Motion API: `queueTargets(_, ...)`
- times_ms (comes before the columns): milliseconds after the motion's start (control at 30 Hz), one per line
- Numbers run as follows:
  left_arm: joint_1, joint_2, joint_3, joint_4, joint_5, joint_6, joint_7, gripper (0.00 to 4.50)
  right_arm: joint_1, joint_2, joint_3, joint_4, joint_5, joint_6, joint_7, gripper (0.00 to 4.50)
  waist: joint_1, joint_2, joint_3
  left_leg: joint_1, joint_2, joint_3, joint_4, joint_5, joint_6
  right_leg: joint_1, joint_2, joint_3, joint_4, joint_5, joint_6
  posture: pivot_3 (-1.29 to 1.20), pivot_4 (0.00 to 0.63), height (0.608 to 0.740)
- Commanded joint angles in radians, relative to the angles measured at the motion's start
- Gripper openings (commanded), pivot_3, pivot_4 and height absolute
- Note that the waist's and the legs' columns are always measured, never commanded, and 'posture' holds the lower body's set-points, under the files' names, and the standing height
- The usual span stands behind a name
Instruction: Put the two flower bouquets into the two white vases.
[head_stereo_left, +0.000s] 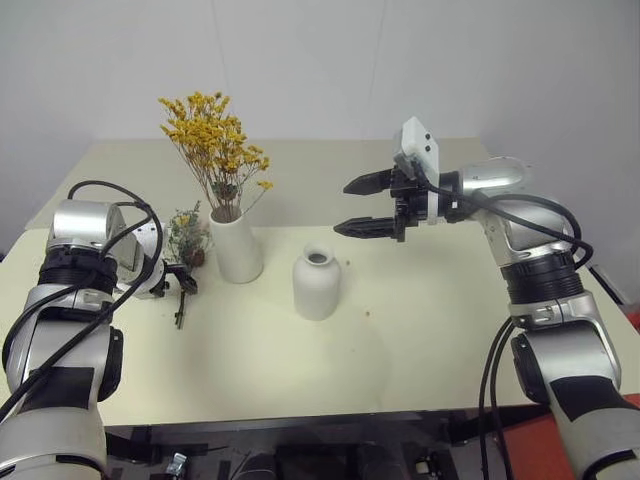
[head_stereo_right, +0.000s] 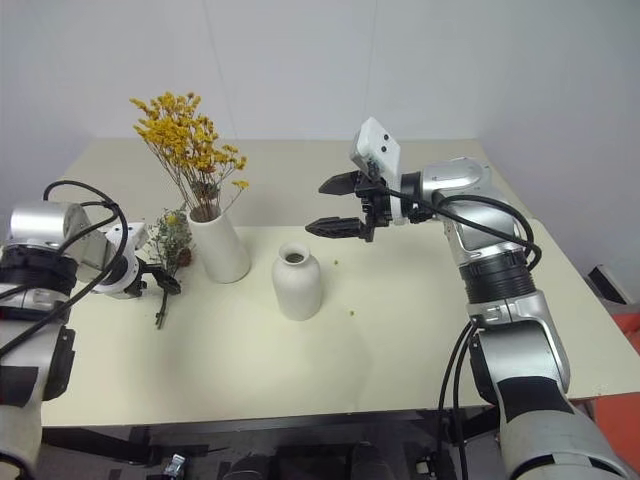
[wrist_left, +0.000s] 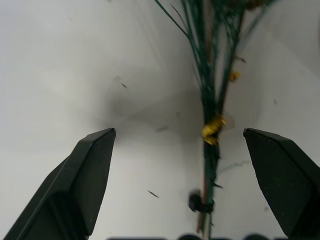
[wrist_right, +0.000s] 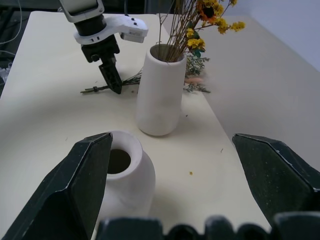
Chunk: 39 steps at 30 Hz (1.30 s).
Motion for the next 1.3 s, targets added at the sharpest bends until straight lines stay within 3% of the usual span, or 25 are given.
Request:
queueTargets(33, -0.045, -0.008, -0.011, 0.057, 0.065, -0.056, -0.035, 3.87, -0.002, -0.019, -0.037, -0.049, 0.028, 0.013, -0.008, 4.50, 0.000, 0.000, 0.000, 0.000, 0.000, 0.000, 0.000, 0.000, 0.000, 0.000, 0.000, 0.000, 0.000, 0.000, 0.000, 0.00, 0.150, 0.740)
queueTargets(433, -0.068, -0.056, 0.016, 0.163, 0.166, -0.098, -0.096, 0.10, 0.005, -0.020, -0.037, -0.057, 0.037, 0.021, -0.014, 4.50, -0.001, 0.000, 0.000, 0.000, 0.000, 0.000, 0.000, 0.000, 0.000, 0.000, 0.000, 0.000, 0.000, 0.000, 0.000, 0.00, 0.150, 0.740)
queueTargets(600, -0.068, -0.040, 0.035, 0.132, 0.186, -0.062, -0.102, 0.05, 0.007, -0.024, -0.034, -0.063, 0.047, 0.027, -0.009, 4.50, -0.001, 0.000, 0.000, 0.000, 0.000, 0.000, 0.000, 0.000, 0.000, 0.000, 0.000, 0.000, 0.001, 0.000, 0.000, 0.00, 0.150, 0.740)
queueTargets(933, -0.096, 0.101, 0.184, -0.024, 0.233, 0.012, 0.018, 0.05, 0.037, -0.056, -0.030, -0.102, 0.075, 0.012, 0.062, 4.50, -0.002, 0.000, 0.000, -0.005, 0.000, 0.000, 0.000, 0.000, 0.000, -0.006, 0.000, 0.000, 0.002, 0.000, 0.000, 0.00, 0.150, 0.740)
queueTargets(1100, -0.086, 0.129, 0.355, -0.316, 0.240, -0.046, 0.108, 0.05, 0.039, -0.061, -0.032, -0.100, 0.077, 0.006, 0.066, 4.50, 0.003, -0.001, 0.000, -0.007, 0.000, 0.000, 0.001, 0.000, 0.000, -0.008, -0.001, 0.000, 0.002, 0.000, 0.000, 0.00, 0.150, 0.740)
queueTargets(1300, 0.003, 0.031, 0.545, -0.700, 0.131, -0.236, 0.069, 0.05, 0.054, -0.077, -0.046, -0.100, 0.082, 0.002, 0.066, 4.50, 0.009, -0.001, 0.000, -0.008, -0.001, 0.000, 0.001, 0.000, -0.001, -0.008, -0.003, 0.000, 0.002, 0.002, 0.001, 0.00, 0.150, 0.740)
